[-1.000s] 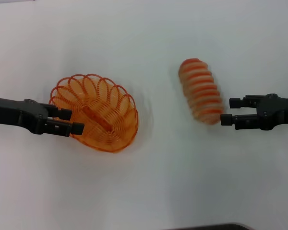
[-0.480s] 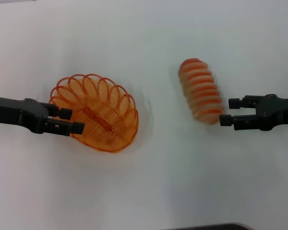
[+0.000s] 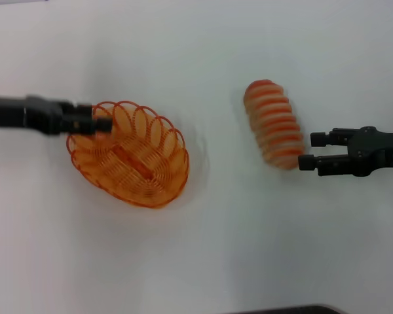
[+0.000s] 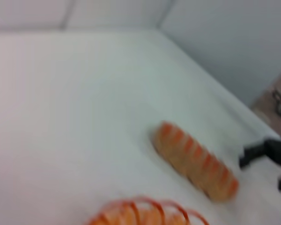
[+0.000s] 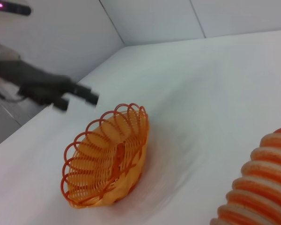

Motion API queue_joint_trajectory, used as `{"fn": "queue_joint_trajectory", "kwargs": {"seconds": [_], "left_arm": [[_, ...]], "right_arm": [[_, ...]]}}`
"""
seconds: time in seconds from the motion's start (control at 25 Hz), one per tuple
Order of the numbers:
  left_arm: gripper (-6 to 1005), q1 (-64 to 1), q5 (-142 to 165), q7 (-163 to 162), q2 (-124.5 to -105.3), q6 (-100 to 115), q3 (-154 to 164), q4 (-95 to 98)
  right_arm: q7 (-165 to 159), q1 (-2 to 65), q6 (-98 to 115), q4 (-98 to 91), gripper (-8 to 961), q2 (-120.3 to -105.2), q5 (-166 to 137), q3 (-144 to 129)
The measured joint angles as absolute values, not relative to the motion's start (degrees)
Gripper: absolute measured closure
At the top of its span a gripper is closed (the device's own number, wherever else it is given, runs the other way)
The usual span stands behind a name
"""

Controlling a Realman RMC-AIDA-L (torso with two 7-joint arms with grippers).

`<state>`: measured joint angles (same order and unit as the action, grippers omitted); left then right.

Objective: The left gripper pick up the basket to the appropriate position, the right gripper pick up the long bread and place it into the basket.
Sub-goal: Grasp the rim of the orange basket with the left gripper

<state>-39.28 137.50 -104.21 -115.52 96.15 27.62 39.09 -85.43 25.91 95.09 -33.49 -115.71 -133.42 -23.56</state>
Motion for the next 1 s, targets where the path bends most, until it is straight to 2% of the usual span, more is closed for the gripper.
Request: {"fn": "queue_joint_trajectory", "kwargs": {"seconds": [0.2,0.48,0.6,0.76,1.0], "left_arm": [[190,-41.36,137.04,-108.86,-114.99,90.79,28.06,41.27],[220,-45.46,141.3,-116.81,-113.12,87.36,34.87,43.71],[233,-47.19,146.31,-122.33,-113.09,86.89,39.36,45.21],[251,-49.63,153.41,-129.98,-114.05,86.21,46.25,46.56],[277,-51.68,156.18,-133.41,-116.68,85.75,51.62,46.5]], "right_arm": [[-85.02,26.04,95.09,-33.48,90,-115.66,-133.42,-23.53],[-84.71,26.21,95.02,-33.49,90,-115.66,-133.42,-23.36],[-84.54,26.29,95.01,-33.49,91,-115.66,-133.42,-23.2],[-84.47,26.33,94.92,-33.49,91,-115.66,-133.42,-23.1],[-84.46,26.46,94.9,-33.49,91,-115.67,-133.42,-23.11]]}}
